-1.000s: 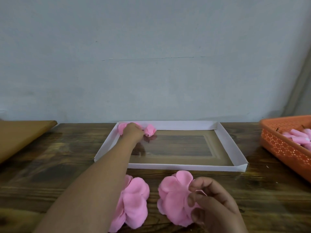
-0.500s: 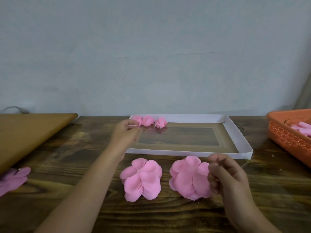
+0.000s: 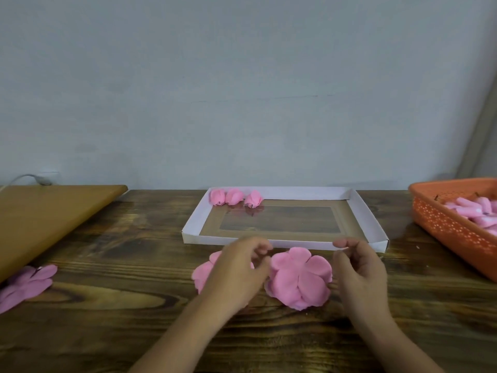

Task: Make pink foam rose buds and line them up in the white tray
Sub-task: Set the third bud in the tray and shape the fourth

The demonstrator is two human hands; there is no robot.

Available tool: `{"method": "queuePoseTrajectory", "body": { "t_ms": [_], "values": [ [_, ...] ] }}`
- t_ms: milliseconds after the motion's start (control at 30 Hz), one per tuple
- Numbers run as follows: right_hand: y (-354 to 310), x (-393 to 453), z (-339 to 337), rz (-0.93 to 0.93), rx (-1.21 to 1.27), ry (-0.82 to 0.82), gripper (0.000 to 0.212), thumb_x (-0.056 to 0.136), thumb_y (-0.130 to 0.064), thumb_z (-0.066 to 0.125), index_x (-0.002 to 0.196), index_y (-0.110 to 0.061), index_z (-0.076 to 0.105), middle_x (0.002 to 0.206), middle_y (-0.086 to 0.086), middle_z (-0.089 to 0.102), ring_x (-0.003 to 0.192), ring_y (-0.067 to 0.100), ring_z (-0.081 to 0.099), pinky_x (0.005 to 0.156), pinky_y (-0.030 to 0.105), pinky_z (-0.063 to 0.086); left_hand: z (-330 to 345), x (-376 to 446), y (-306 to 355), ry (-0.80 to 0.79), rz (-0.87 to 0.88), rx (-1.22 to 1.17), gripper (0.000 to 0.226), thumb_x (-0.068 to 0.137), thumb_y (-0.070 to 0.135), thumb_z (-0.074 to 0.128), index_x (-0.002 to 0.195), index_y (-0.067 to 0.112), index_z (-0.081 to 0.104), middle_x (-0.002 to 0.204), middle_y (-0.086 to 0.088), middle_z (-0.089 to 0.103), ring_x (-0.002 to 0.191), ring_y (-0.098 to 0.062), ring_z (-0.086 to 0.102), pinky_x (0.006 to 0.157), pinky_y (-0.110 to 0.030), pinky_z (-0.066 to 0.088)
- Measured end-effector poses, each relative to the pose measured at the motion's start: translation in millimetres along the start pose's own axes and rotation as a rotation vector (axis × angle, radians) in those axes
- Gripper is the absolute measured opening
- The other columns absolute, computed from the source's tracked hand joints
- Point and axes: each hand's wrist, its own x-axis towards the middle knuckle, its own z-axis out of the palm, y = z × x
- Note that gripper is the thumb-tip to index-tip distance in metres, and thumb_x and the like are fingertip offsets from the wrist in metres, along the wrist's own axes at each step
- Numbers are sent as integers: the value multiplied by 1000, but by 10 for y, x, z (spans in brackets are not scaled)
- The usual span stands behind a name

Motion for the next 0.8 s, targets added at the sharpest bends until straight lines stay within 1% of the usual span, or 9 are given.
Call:
{"method": "queuePoseTrajectory", "body": {
  "t_ms": [67,100,200,267,400,533,567,667,800],
  "values": [
    [17,30,-22,15,21,7,37,91,-8,54,86,-43,64,53,-9,53,46,2,46,43,21,42,150,15,145,-116,79,25,21,95,31,66,111,44,66,104,24,65,93,8,62,78,-10,49],
    [30,38,-33,13,17,-1,40,91,-3,53,86,-41,64,53,-10,53,45,1,45,41,19,40,212,45,194,-156,99,48,24,96,32,65,119,38,66,115,21,65,100,5,61,83,-12,47],
    [58,40,-35,8,-9,-21,42,90,0,53,86,-41,63,55,-11,55,47,0,46,43,17,41,334,130,243,-220,108,140,39,98,37,62,135,24,59,136,4,60,124,-14,55,99,-23,39],
    [69,36,-18,5,-31,-25,41,89,-2,54,86,-42,62,58,-10,58,49,1,49,46,21,45,373,134,220,-212,114,193,42,99,41,60,136,21,57,136,1,59,125,-17,54,102,-28,40],
    [82,25,3,-13,-51,-28,35,88,-9,52,87,-43,61,61,-5,58,50,4,50,51,33,47,421,71,157,-160,154,346,44,100,48,52,132,19,57,128,-1,63,117,-20,57,98,-33,44],
    [91,26,-16,-24,-59,-21,40,89,-4,53,87,-43,62,59,-10,57,50,2,49,53,38,49,456,28,159,-173,195,459,45,104,46,41,132,13,54,126,-6,61,116,-26,57,98,-38,44],
    [84,32,-27,-31,-58,-17,41,89,-4,54,88,-43,62,59,-11,57,50,1,50,51,35,50,464,22,165,-175,205,486,44,105,45,39,131,13,53,126,-7,61,115,-26,57,97,-39,44],
    [50,68,-57,-47,-41,7,41,90,-3,53,89,-43,62,58,-11,57,48,-2,49,42,17,45,471,16,171,-158,216,521,39,106,41,37,128,13,53,122,-7,62,111,-27,58,95,-39,44],
    [39,95,-75,-29,-7,26,37,92,1,51,91,-34,63,56,-10,54,47,-2,48,38,15,44,471,-7,182,-123,216,502,33,106,36,38,124,15,56,116,-5,65,105,-24,59,90,-36,41]
  ]
}}
